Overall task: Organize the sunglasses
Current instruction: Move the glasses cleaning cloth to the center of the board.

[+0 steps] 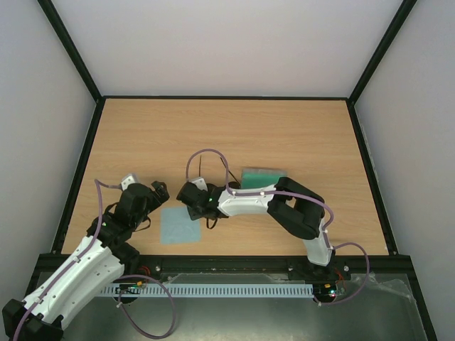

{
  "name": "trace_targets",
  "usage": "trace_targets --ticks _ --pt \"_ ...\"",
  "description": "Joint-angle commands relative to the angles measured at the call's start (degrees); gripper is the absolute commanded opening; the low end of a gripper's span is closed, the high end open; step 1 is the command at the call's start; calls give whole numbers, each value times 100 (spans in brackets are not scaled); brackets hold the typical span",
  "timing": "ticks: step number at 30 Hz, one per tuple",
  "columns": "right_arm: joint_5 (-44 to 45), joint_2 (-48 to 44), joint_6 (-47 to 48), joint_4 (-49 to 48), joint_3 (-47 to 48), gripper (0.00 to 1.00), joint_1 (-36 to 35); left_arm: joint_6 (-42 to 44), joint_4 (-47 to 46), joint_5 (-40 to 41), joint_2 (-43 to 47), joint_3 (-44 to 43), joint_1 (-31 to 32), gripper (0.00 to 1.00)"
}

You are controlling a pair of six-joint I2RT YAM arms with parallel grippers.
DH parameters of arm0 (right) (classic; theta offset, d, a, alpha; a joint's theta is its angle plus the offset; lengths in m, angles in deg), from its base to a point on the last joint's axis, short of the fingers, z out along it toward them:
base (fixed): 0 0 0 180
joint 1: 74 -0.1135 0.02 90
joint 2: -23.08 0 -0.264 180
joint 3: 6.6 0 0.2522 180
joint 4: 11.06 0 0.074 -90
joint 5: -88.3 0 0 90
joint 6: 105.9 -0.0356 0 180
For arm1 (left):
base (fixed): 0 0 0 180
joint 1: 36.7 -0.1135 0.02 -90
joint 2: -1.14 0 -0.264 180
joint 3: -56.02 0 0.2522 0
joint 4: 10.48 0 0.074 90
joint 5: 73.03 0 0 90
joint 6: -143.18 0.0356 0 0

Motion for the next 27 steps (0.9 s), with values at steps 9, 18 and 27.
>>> trace_targets --ticks 9,18,27 --pt "639 -624 -180 618 -1012 1 -50 328 -665 -683 -257 273 -42 100" --pt "978 -1650 -324 288 -2291 1 105 888 -2030 -1747 -738 707 50 94" --pt "472 -2422 189 -339 -2928 1 894 1548 -2847 -1960 -2199 333 299 74"
